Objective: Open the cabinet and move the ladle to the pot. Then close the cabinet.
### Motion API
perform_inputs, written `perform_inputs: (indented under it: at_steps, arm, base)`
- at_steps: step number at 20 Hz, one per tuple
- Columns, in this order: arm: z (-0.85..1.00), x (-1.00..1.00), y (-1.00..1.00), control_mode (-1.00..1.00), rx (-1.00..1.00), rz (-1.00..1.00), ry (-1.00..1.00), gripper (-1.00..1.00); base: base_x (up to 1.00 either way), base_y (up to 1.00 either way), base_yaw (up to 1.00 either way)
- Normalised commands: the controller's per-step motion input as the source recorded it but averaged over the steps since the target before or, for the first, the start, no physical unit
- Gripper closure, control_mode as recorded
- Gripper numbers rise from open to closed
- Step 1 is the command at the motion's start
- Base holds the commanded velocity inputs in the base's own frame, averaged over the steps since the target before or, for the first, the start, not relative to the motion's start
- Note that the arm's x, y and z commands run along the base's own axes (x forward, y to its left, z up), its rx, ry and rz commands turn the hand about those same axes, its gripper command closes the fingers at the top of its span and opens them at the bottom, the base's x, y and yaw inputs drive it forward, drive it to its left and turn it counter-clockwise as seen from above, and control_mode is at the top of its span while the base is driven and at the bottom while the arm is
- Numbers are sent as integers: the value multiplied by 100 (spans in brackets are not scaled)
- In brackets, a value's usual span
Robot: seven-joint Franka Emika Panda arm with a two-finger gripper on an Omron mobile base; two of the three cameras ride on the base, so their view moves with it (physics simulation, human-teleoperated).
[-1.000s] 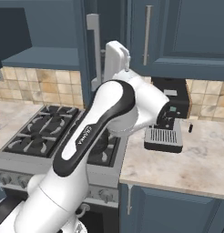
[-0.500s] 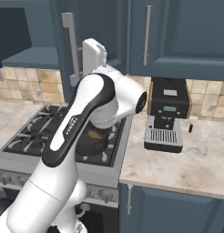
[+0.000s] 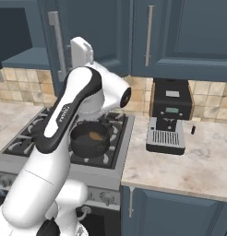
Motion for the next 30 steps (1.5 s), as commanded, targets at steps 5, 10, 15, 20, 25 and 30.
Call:
perform_inputs:
  at_steps: [5,10,15,20,25,30]
  arm:
    - [0,64,7,-100,0,0,-3,-100]
    - [2,77,0,-100,0,0,-1,-100]
    - [1,86,0,-100,0,-2,0,-100]
    - [0,90,0,-100,0,-5,0,-100]
    - [0,81,0,-100,-1,-9,0,-100]
    - [0,73,0,-100,-3,-15,0,-100]
  base:
    - [0,0,0]
    - [0,0,0]
    - [0,0,0]
    - [0,0,0]
    - [0,0,0]
    - [0,0,0]
